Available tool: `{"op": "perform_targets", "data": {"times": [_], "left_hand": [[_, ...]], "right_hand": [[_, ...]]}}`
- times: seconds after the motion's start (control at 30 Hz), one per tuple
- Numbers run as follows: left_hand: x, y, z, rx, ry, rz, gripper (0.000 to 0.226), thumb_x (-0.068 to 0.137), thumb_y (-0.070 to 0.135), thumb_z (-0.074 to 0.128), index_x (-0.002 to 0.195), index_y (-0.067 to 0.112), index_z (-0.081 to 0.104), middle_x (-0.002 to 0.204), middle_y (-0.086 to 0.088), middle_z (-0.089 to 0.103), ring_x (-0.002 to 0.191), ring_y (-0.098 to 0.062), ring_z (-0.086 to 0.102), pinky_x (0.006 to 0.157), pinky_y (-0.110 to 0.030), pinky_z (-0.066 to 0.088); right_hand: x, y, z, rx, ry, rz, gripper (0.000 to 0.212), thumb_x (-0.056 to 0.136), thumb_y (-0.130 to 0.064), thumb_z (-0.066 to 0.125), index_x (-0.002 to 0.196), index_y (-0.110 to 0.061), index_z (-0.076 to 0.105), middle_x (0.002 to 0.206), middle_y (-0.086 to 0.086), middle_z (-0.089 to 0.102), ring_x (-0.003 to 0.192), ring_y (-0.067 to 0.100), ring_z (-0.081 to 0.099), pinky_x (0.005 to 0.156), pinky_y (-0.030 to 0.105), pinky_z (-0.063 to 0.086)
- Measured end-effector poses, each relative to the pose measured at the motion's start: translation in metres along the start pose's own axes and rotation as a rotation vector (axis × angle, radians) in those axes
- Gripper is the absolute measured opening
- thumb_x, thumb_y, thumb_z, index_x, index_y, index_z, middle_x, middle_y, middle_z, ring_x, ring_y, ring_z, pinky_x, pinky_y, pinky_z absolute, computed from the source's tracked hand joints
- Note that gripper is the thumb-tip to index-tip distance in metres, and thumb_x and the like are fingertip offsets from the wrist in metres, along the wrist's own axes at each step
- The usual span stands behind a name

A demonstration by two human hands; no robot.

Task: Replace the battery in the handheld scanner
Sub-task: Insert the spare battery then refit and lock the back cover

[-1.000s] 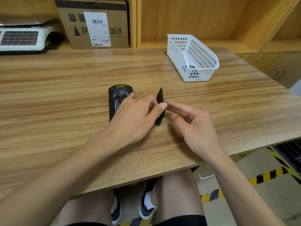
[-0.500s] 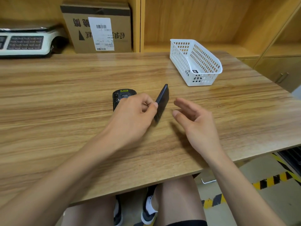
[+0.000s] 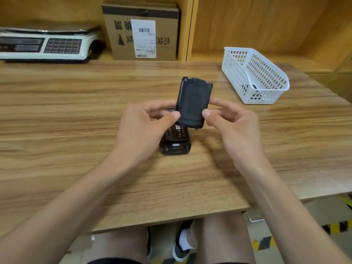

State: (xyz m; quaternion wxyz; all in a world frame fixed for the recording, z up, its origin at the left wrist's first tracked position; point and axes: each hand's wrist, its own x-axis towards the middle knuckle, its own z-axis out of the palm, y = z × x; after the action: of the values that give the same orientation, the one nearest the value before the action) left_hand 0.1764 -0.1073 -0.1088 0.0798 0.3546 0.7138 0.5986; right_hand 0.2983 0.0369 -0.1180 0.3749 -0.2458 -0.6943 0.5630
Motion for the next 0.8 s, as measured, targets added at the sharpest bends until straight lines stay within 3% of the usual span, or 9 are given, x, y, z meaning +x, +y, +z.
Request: {"op": "perform_targets", "data": {"times": [0.13,0.2,0.43,0.6,0.8], "left_hand": [[-0.002,-0.011,-0.011,0.067,0.028,-0.012,0.018,0.083,0.010,0.076,0.096,0.022,0.079,0.072,0.036,0.067,0.069,0.016,0.065,0.065,0.000,0.041],[-0.004,-0.016,-0.014,0.083,0.047,-0.032,0.015,0.082,0.012,0.078,0.093,0.022,0.080,0.068,0.033,0.068,0.067,0.016,0.064,0.062,0.000,0.039],[-0.007,-0.025,-0.017,0.133,0.063,-0.061,0.012,0.081,0.017,0.079,0.093,0.020,0.081,0.083,0.021,0.072,0.067,0.018,0.062,0.064,0.001,0.037],[-0.008,-0.029,-0.016,0.163,0.055,-0.107,0.013,0.081,0.020,0.080,0.094,0.020,0.081,0.086,0.017,0.076,0.072,0.014,0.064,0.069,0.000,0.041],[-0.008,-0.033,-0.017,0.203,0.041,-0.111,0.012,0.080,0.021,0.080,0.092,0.021,0.082,0.085,0.017,0.076,0.070,0.014,0.064,0.069,-0.004,0.044]], "right_hand": [[0.000,0.006,0.015,-0.054,-0.033,0.025,0.019,0.083,-0.010,0.077,0.101,-0.018,0.076,0.072,-0.007,0.076,0.065,-0.001,0.066,0.073,0.015,0.051],[-0.001,0.010,0.020,-0.075,-0.037,0.035,0.018,0.083,-0.013,0.078,0.100,-0.019,0.077,0.077,-0.005,0.078,0.070,0.002,0.068,0.077,0.020,0.053],[-0.004,0.013,0.024,-0.137,-0.068,0.025,0.020,0.085,-0.016,0.077,0.103,-0.023,0.078,0.090,-0.012,0.079,0.091,0.003,0.074,0.091,0.029,0.056],[-0.006,0.014,0.024,-0.151,-0.082,0.009,0.020,0.085,-0.013,0.076,0.099,-0.026,0.078,0.087,-0.010,0.080,0.090,0.007,0.075,0.093,0.036,0.057],[-0.007,0.014,0.025,-0.166,-0.112,-0.027,0.024,0.085,-0.013,0.075,0.090,-0.036,0.076,0.084,-0.015,0.079,0.088,0.003,0.074,0.088,0.027,0.056]]}}
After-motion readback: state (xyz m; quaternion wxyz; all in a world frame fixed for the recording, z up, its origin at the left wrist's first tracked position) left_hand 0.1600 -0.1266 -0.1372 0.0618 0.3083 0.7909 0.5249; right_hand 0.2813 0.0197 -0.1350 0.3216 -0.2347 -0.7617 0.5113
